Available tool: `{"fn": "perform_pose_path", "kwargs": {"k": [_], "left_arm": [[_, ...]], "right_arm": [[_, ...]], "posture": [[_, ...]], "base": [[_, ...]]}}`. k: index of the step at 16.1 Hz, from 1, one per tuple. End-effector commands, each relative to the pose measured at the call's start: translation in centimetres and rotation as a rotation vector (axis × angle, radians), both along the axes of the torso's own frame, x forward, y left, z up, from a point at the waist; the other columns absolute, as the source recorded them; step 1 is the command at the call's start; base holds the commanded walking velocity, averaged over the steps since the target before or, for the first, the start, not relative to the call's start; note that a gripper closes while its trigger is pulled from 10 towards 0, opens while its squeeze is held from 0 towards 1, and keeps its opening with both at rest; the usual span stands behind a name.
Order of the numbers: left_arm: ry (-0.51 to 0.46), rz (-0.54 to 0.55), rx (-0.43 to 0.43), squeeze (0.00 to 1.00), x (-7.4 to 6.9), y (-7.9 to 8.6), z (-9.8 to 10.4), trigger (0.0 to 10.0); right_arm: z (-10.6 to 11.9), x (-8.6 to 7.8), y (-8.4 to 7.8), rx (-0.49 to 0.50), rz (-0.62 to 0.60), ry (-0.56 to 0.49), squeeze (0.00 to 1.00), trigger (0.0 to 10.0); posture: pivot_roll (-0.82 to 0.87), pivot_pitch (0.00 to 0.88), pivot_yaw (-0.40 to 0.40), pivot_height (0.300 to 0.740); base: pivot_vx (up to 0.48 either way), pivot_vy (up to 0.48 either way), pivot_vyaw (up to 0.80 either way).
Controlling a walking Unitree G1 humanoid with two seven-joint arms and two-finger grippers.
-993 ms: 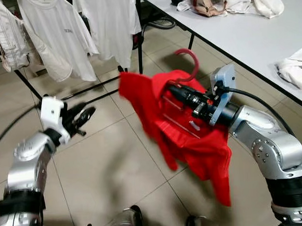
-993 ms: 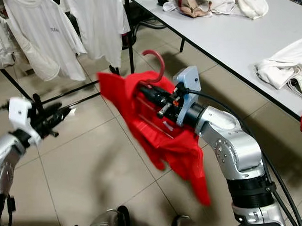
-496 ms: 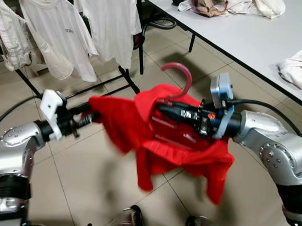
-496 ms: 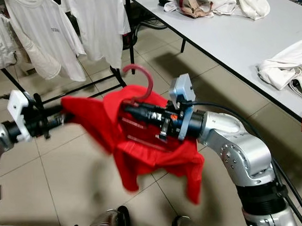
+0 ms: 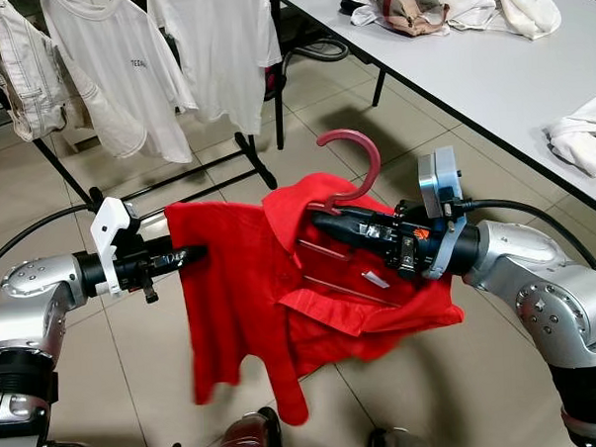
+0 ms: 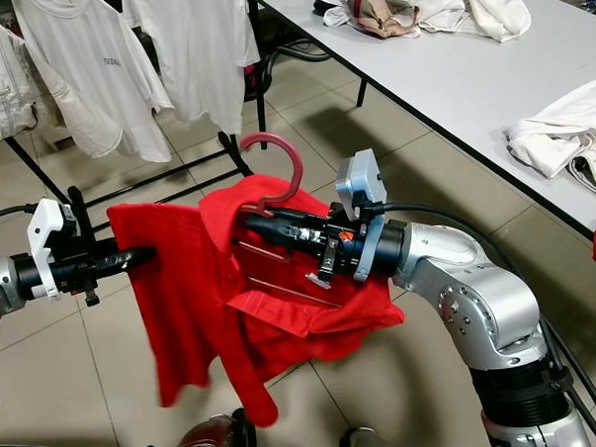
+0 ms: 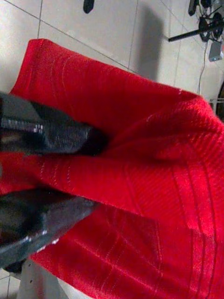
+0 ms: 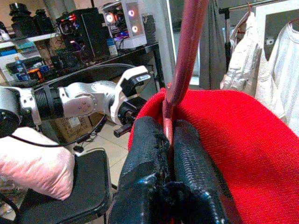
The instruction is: Hang hanger
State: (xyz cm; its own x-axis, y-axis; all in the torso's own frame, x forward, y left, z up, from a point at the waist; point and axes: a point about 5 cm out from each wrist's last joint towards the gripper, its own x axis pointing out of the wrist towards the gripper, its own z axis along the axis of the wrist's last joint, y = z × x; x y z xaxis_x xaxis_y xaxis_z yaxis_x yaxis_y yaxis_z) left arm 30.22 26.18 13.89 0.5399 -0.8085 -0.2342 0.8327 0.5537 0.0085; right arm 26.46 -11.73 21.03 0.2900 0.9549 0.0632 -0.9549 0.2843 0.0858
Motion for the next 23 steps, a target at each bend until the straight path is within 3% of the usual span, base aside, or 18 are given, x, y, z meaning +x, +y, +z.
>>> {"fn": "perform_pose_path", "kwargs": {"k": [1, 5, 9, 15, 16, 19, 20, 22, 23], "left_arm": [[-0.026, 0.013, -0.022, 0.00, 0.2, 0.2, 0.4, 0.0], [-0.038, 0.051, -0.038, 0.00, 0.6, 0.2, 0.3, 0.0], [-0.037, 0.205, -0.056, 0.00, 1.2, 1.0, -0.2, 0.0], [0.000, 0.502, -0.174, 0.00, 1.3, 2.7, -1.5, 0.0], [0.007, 0.519, -0.171, 0.00, 1.3, 2.8, -1.7, 0.0], [0.025, 0.721, -0.105, 0.00, 1.1, 3.1, -3.6, 0.0], [0.022, 0.714, -0.107, 0.00, 1.1, 2.8, -3.7, 0.0], [0.002, 0.545, -0.063, 0.00, 0.6, 0.1, -4.3, 0.0], [-0.032, 0.394, -0.028, 0.00, 0.0, -2.5, -4.7, 0.0]], "right_arm": [[0.8, -0.5, 0.2, 0.020, 0.036, -0.032, 0.00, 0.0], [0.8, -0.6, 0.2, 0.024, 0.039, -0.030, 0.00, 0.0], [0.7, -0.6, 0.1, 0.023, 0.026, -0.026, 0.00, 0.0], [0.2, 1.5, -1.0, -0.012, -0.190, -0.017, 0.00, 0.0], [0.3, 1.7, -1.1, -0.010, -0.207, -0.021, 0.00, 0.0], [0.8, 2.9, -1.6, 0.020, -0.330, -0.037, 0.00, 0.0], [0.8, 2.9, -1.6, 0.023, -0.335, -0.038, 0.00, 0.0], [0.9, 3.0, -1.5, 0.031, -0.341, -0.040, 0.00, 0.0], [0.8, 3.1, -1.1, 0.037, -0.354, -0.040, 0.00, 0.0]], "posture": [[-0.09, 0.117, 0.057, 0.740], [-0.09, 0.121, 0.058, 0.740], [-0.09, 0.125, 0.060, 0.740], [-0.09, 0.127, 0.056, 0.740], [-0.09, 0.127, 0.056, 0.740], [-0.09, 0.126, 0.056, 0.740], [-0.09, 0.127, 0.056, 0.740], [-0.10, 0.126, 0.053, 0.740], [-0.09, 0.126, 0.052, 0.740]], "base": [[0.000, 0.000, 0.00], [0.000, 0.000, 0.00], [0.000, 0.000, 0.00], [0.000, 0.000, 0.00], [0.000, 0.000, 0.00], [0.000, 0.000, 0.00], [0.000, 0.000, 0.00], [0.000, 0.000, 0.00], [0.000, 0.000, 0.00]]}}
